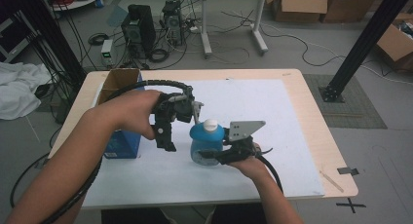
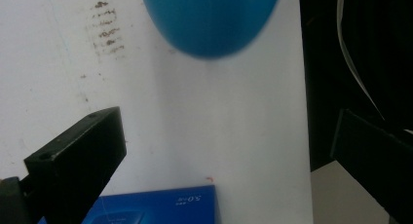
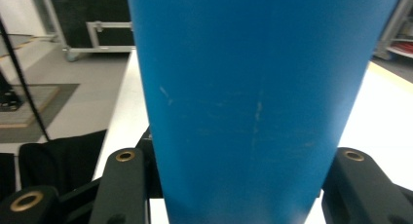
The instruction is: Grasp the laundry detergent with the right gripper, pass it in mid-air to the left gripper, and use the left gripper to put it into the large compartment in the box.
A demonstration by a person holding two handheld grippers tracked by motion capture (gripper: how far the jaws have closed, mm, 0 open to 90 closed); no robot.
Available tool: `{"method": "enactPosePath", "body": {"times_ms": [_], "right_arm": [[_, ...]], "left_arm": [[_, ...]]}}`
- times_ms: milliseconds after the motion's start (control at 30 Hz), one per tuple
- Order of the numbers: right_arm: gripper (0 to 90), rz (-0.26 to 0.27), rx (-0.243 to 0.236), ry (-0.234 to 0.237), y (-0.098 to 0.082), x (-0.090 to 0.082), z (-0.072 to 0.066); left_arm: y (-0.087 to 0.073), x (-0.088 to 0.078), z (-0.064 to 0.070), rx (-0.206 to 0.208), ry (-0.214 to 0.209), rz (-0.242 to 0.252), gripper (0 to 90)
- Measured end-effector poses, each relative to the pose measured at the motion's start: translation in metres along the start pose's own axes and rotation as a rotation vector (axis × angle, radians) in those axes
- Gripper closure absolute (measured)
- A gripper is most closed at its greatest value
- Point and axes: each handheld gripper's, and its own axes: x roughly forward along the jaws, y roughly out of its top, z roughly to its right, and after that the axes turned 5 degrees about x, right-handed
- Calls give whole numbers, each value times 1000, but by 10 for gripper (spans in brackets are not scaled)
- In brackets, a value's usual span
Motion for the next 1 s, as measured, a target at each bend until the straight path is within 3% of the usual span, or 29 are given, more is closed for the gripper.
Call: {"method": "enactPosePath", "body": {"times_ms": [133,533,1000], "right_arm": [[473,-14,-11,45,4,16,-3],[475,-20,-22,105,17,49,-6],[474,-29,-28,122,24,68,-6]], "left_arm": [[2,1,3,0,-2,-5,1],[6,7,7,-1,-6,-5,1],[4,16,7,-18,-1,-28,4]]}}
